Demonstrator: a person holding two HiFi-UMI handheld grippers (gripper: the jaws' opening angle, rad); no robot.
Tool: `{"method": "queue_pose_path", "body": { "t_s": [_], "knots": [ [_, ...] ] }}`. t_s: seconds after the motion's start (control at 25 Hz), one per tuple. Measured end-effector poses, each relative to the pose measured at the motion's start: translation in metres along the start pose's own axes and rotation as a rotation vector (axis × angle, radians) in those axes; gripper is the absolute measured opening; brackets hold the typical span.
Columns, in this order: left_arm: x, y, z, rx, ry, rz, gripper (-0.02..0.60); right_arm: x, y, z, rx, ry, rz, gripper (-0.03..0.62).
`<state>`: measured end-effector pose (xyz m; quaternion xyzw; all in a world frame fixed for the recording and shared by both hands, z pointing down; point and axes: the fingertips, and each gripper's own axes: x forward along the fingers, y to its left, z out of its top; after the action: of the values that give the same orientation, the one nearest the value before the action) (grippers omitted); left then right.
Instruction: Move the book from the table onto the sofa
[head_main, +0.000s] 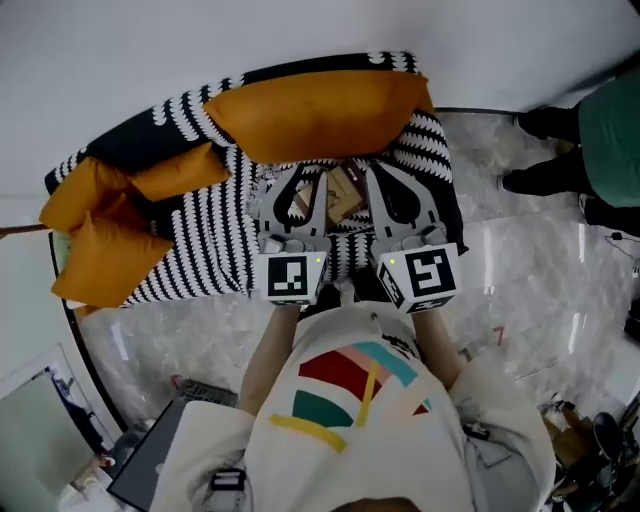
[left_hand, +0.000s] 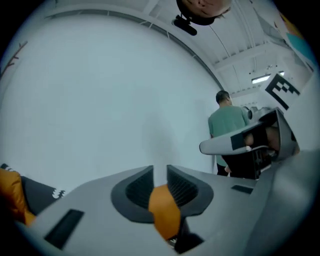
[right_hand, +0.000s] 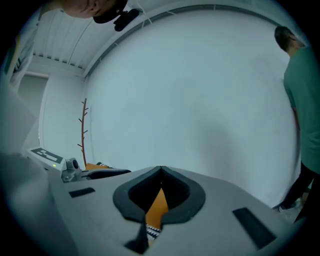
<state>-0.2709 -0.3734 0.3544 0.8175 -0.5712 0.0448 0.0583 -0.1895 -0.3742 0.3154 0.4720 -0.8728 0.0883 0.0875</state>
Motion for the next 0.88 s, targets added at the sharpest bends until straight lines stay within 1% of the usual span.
{"method": "queue_pose_path", "body": {
  "t_s": [0.04,0.08,0.2,0.28,0.44,0.6,0.68,0.8,0.88],
  "knots": [
    [-0.003,-0.001,0.013,0.001,-0.024,0.019,0.038,-0.004,0.003,0.008,-0.01,-0.02,0.009,0.011],
    [-0.005,-0.001,0.026,0.0,-0.052,0.033,0.008,-0.007,0.006,0.016,-0.019,-0.04,0.017,0.012],
    [-0.014,0.0,0.067,0.007,-0.165,0.071,0.008,-0.009,0.016,0.03,-0.033,-0.092,0.061,0.012],
    [-0.028,0.004,0.086,0.029,-0.211,0.103,0.008,-0.008,0.03,0.034,-0.045,-0.115,0.115,0.012],
    [-0.053,0.015,0.101,0.065,-0.235,0.156,0.007,-0.009,0.055,0.045,-0.077,-0.149,0.174,0.012],
    [-0.07,0.027,0.116,0.08,-0.279,0.235,0.008,-0.006,0.07,0.054,-0.099,-0.171,0.222,0.012],
    [-0.079,0.031,0.116,0.085,-0.276,0.258,0.008,-0.006,0.078,0.055,-0.113,-0.174,0.239,0.012],
    [-0.091,0.035,0.109,0.067,-0.249,0.291,0.008,-0.01,0.087,0.051,-0.14,-0.162,0.264,0.012],
    [-0.093,0.037,0.11,0.067,-0.261,0.311,0.008,-0.011,0.09,0.045,-0.161,-0.144,0.281,0.012]
  ]
}}
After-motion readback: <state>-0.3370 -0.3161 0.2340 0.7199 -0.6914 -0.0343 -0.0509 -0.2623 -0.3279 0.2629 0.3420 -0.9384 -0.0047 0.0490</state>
